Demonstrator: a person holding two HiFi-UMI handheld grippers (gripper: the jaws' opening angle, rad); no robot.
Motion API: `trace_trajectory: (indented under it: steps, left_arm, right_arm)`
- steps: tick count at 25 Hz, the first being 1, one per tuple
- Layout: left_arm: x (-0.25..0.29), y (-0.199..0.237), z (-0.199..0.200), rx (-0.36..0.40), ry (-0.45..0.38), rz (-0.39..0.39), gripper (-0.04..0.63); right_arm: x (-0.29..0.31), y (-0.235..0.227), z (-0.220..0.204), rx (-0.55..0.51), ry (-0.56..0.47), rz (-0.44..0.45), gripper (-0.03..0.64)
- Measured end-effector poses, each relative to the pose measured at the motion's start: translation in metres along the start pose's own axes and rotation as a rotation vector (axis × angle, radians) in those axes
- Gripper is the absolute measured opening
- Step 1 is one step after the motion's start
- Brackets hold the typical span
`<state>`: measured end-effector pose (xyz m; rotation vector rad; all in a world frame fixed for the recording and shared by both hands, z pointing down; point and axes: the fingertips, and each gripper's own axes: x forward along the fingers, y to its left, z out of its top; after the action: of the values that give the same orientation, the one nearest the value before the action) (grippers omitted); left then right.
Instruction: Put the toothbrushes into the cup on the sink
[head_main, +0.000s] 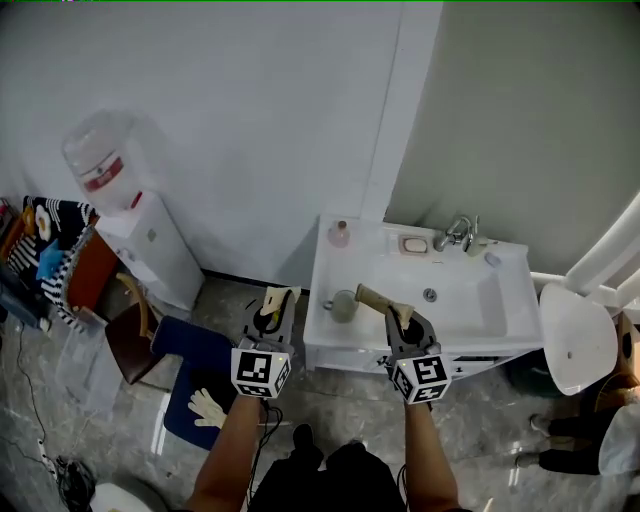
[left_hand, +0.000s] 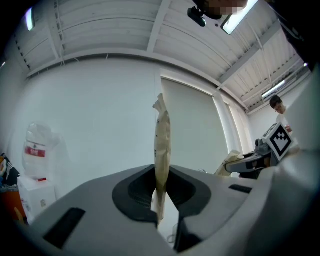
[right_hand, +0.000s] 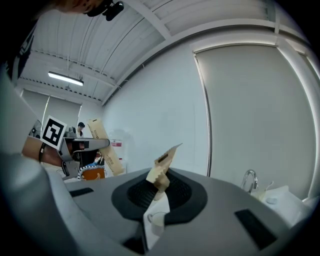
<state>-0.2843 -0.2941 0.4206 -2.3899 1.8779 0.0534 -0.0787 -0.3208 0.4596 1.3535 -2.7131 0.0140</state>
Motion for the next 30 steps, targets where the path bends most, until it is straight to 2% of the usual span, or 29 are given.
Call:
trace_trajectory:
  steps: [9,16,24,30]
  left_arm:
    - [0.026,-0.018,-0.027,-0.032,0.022,-0.072,0.057]
    - [0.059,-0.033,-0.045,-0.041,0.031,-0.098,0.057]
    - [0.094,-0.043,-0.081,-0.050,0.054,-0.129,0.057]
    - [0.105,-0.041,-0.117,-0.069,0.082,-0.122,0.057]
  right_arm:
    - [0.014,-0.009,-0.014,-0.002,0.042,-0.036,0.048]
    - [0.044,-0.019,-0.044,-0.011,0.117,0.003,0.048]
    - [0.081,-0.023,-0.083,-0.008,0.165,0.046,0.048]
    - [0.099,-0.024,-0.117,0.005,0.204,0.061,0.048]
